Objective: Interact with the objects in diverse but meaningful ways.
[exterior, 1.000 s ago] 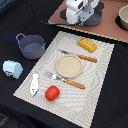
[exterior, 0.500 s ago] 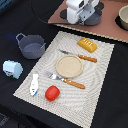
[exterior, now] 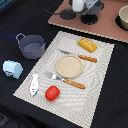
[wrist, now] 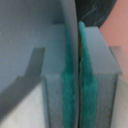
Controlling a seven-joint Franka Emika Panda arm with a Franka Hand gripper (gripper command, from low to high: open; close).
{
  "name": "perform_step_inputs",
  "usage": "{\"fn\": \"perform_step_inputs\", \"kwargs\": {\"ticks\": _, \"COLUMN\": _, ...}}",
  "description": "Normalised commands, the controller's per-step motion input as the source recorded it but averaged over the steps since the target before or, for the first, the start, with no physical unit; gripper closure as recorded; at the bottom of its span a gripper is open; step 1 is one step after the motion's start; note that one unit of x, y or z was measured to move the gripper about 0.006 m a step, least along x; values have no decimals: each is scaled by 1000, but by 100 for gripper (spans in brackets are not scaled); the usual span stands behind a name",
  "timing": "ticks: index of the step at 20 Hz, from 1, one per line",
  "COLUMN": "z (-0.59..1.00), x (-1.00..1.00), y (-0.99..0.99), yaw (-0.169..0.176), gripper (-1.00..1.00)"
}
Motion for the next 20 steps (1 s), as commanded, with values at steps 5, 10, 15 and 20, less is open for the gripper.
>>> {"fn": "perform_step_inputs", "kwargs": {"ticks": 5, "z": 854, "x": -411, "y": -321, "yaw": 0, "gripper": 100}}
{"fn": "perform_step_inputs", "kwargs": {"ticks": 10, "z": 514, "x": -624, "y": -494, "yaw": 0, "gripper": 100}}
{"fn": "perform_step_inputs", "kwargs": {"ticks": 15, "z": 155, "x": -870, "y": -434, "yaw": 0, "gripper": 100}}
{"fn": "perform_step_inputs", "kwargs": {"ticks": 20, "z": -89, "x": -911, "y": -373, "yaw": 0, "gripper": 100}}
